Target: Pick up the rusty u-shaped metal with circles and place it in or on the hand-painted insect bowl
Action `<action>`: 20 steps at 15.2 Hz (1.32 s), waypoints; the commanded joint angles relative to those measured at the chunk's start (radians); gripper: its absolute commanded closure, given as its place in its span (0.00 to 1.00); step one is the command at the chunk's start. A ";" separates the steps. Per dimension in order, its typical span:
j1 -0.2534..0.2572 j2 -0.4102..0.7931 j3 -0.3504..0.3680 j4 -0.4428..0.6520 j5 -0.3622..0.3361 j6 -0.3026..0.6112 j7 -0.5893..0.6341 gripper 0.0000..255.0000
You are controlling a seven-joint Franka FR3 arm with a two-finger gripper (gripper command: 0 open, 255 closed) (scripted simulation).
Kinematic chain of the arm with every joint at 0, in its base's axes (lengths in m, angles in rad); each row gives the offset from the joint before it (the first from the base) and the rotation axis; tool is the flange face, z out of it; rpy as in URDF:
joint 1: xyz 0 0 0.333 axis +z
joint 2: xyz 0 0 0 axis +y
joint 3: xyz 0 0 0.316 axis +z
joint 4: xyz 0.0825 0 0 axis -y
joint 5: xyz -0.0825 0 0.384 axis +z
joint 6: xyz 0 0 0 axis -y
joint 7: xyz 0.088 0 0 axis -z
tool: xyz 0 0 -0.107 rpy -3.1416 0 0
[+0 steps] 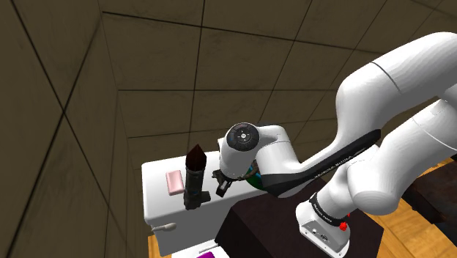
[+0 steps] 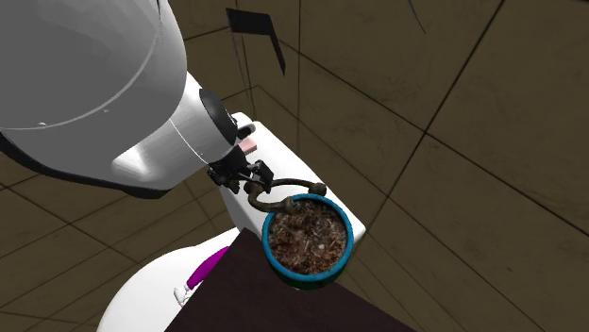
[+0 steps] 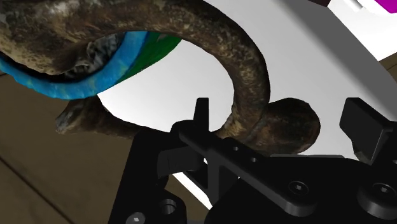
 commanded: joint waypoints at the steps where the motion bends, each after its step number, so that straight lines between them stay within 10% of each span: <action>1: -0.004 0.012 0.000 -0.002 -0.014 0.012 0.011 0.00; 8: -0.004 0.012 0.000 -0.002 -0.014 0.012 0.011 0.00; 9: -0.004 0.012 0.000 -0.002 -0.014 0.012 0.011 1.00; 20: 0.003 -0.018 -0.002 0.001 0.016 -0.013 -0.016 1.00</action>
